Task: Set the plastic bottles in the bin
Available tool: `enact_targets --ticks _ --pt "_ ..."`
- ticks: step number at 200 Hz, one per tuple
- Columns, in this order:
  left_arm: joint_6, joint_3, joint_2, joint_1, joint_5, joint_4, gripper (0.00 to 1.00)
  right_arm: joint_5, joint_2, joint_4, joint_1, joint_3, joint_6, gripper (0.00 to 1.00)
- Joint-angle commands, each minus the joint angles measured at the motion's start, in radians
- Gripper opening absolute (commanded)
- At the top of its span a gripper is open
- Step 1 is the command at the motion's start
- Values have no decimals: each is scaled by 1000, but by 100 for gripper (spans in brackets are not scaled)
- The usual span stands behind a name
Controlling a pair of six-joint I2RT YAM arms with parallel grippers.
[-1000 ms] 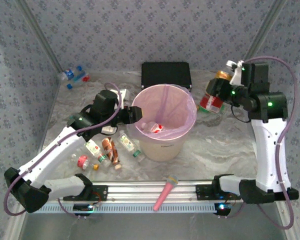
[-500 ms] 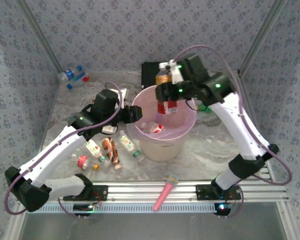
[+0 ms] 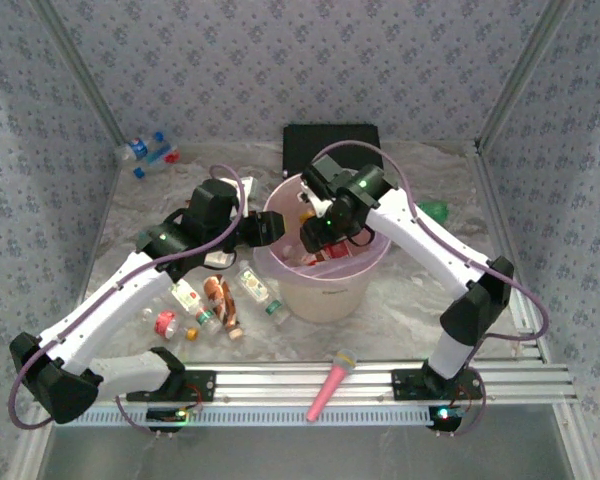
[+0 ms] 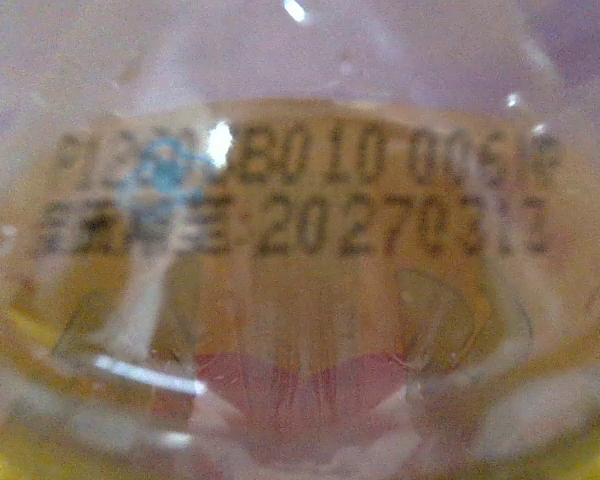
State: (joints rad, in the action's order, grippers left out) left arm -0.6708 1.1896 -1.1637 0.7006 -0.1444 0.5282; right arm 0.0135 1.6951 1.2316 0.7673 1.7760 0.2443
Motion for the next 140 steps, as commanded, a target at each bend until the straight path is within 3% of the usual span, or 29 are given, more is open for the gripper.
enact_targets --ticks 1,52,73,102,140 --pt "8 27 -5 4 23 35 49 -14 18 -41 3 -42 -22 39" --pt "6 21 -2 4 24 32 49 -14 103 -112 13 -118 -33 40" --pt "7 20 -2 4 25 33 49 7 119 -164 17 -170 -14 44" --pt "9 22 -2 5 26 35 49 6 132 -194 27 -197 4 57" --pt "8 21 0 4 29 35 49 -30 109 -165 28 -165 -3 83"
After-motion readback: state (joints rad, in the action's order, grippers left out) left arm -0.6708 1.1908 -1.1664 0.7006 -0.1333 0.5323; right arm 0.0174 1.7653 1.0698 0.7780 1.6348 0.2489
